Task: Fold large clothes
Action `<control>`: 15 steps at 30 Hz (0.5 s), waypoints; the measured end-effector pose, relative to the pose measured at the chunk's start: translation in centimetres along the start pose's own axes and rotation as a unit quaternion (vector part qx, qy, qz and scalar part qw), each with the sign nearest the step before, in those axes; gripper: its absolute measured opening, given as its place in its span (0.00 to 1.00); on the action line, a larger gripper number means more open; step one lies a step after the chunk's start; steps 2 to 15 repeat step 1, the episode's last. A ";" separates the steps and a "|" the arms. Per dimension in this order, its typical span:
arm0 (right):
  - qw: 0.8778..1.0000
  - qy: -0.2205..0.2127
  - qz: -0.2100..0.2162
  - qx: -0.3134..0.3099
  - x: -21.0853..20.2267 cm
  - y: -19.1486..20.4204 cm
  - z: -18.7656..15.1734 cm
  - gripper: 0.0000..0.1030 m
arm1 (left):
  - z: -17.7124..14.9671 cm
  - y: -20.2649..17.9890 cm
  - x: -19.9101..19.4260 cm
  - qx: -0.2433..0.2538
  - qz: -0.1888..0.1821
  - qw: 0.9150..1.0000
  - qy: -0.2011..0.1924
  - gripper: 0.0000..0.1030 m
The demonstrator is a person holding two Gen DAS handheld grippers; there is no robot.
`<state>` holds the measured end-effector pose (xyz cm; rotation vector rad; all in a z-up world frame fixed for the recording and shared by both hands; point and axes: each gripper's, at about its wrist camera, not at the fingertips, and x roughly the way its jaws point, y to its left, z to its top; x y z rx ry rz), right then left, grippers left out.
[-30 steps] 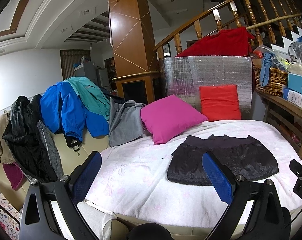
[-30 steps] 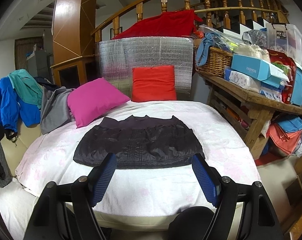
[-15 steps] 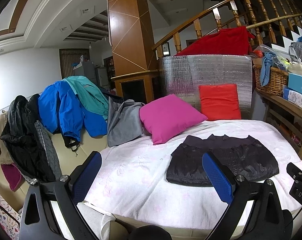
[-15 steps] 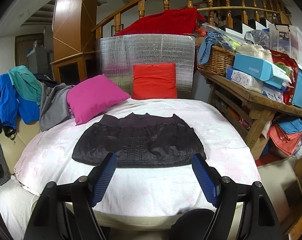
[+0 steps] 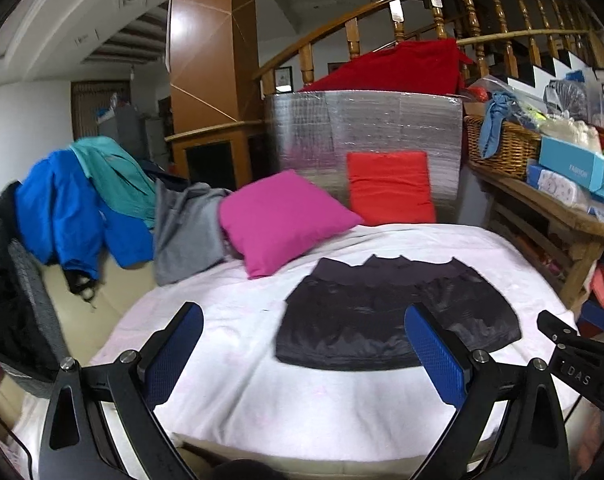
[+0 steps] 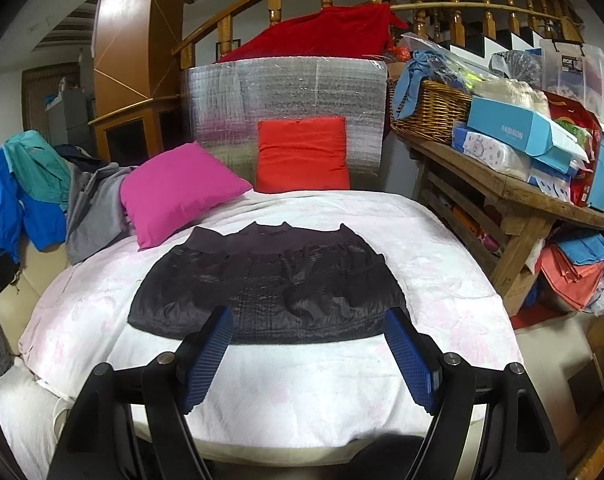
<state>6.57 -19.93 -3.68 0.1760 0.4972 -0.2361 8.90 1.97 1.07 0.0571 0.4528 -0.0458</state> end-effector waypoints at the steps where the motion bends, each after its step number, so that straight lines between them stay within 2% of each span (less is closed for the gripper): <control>1: 1.000 0.002 -0.001 0.004 0.5 -0.4 0.3 0.78 | 0.2 0.1 0.6 -0.009 -0.006 1.000 0.005 0.98; 15: 1.000 0.002 -0.001 0.004 0.5 -0.4 0.3 0.78 | 0.2 0.1 0.6 -0.009 -0.006 1.000 0.005 0.98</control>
